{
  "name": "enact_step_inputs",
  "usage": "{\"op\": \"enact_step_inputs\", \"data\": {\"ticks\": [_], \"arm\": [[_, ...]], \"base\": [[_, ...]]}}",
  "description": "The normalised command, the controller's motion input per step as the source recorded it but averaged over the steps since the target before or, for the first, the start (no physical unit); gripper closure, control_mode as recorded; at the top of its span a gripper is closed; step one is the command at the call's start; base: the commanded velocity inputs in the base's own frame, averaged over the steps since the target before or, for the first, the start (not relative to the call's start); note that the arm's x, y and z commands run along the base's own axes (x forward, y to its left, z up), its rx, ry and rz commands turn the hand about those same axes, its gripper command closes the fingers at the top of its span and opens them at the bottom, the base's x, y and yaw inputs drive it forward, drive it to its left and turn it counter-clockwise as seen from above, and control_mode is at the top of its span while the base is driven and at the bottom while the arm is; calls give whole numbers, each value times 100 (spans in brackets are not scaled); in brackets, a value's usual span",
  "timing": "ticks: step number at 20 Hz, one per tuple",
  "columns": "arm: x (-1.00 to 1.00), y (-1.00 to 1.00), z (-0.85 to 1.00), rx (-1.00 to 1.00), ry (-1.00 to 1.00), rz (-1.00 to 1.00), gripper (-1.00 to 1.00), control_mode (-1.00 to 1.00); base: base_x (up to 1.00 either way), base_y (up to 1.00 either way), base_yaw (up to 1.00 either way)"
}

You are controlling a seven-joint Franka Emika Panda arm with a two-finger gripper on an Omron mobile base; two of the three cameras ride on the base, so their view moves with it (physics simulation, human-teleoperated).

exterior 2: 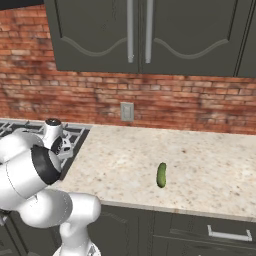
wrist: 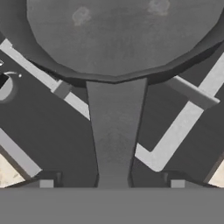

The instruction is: Place both pans onto different burners. Then place the cucumber and the steak on different pans.

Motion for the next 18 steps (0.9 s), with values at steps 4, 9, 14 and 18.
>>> {"op": "enact_step_inputs", "data": {"ticks": [4,9,14,18], "arm": [[-15,0,30,-1,-3,1,-100,-100],[0,0,60,0,-4,6,-100,-100],[-21,-23,53,0,-9,6,-100,-100],[-34,-38,46,-3,-13,3,-100,-100]], "base": [[0,0,0],[0,0,0],[0,0,0],[0,0,0]]}}
